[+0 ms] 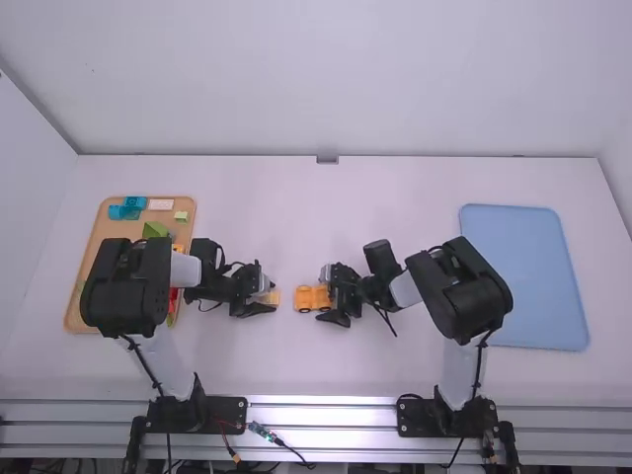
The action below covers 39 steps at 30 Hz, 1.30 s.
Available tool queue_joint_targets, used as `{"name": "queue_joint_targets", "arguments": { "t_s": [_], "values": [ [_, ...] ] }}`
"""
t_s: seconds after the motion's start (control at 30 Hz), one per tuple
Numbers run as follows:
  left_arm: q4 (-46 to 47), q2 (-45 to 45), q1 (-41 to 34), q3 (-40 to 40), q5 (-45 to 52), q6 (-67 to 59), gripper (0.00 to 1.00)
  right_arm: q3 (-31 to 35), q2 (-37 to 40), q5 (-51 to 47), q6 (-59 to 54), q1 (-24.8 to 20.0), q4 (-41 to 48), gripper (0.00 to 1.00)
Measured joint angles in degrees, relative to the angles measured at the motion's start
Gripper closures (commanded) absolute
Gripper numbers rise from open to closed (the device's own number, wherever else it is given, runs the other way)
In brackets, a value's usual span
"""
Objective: Assemble lego blocks to make yellow taxi
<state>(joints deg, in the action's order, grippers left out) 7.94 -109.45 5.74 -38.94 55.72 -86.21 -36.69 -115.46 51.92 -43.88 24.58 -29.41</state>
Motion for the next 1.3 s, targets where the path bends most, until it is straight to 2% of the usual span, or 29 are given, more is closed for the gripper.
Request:
{"name": "queue_joint_targets", "arguments": {
  "t_s": [0.13,0.23,0.3,0.37,0.5,0.6,0.67,0.8,0.93,0.97,1.0,1.03,1.2,1.3],
  "values": [
    [0.2,0.0,0.0,0.0,0.5,0.0,0.42,0.0,0.0,0.0,0.0,0.0,0.0,0.0],
    [0.7,0.0,0.0,-0.1,1.3,0.0,0.48,0.0,0.0,0.0,0.0,0.0,0.0,0.0],
    [1.3,0.0,0.0,-0.3,1.3,0.0,0.48,0.0,0.0,0.0,0.0,0.0,0.0,0.0],
    [1.9,0.0,0.0,-0.7,1.2,0.0,0.55,0.0,0.0,0.0,0.0,0.0,0.0,0.0],
    [2.1,0.0,0.0,-0.9,0.2,-0.2,0.55,0.0,0.0,0.0,0.0,0.0,-0.1,0.0],
    [2.1,0.0,0.0,-0.9,-0.3,-0.4,0.71,0.0,0.0,0.0,0.0,0.0,-0.2,0.0],
    [2.1,0.0,0.0,-0.9,-0.3,-0.4,0.76,0.0,0.0,0.0,0.0,0.0,-0.2,0.0],
    [2.1,0.0,0.0,-0.9,-0.3,-0.5,0.81,0.0,0.0,0.0,0.0,0.0,-0.2,0.0],
    [2.1,0.0,0.0,-0.9,-0.3,-0.4,0.8,0.0,0.0,0.0,0.0,0.0,-0.5,0.0],
    [2.2,0.0,0.0,-0.9,-0.2,-0.4,0.84,0.0,0.0,0.0,0.0,0.0,-0.5,0.0],
    [2.3,0.0,0.0,-0.9,-0.1,-0.4,0.96,0.0,0.0,0.0,0.0,0.0,-0.7,0.0],
    [2.4,0.0,0.0,-0.9,0.0,-0.4,0.98,0.0,0.0,0.0,0.0,0.0,-0.9,0.01],
    [7.4,0.0,0.0,-1.7,1.3,0.0,0.98,0.0,0.0,0.0,0.0,0.0,-2.1,0.0],
    [9.5,0.4,0.0,-3.4,1.7,2.2,0.98,0.0,0.0,0.7,-0.1,0.0,-2.3,0.04]
  ]
}}
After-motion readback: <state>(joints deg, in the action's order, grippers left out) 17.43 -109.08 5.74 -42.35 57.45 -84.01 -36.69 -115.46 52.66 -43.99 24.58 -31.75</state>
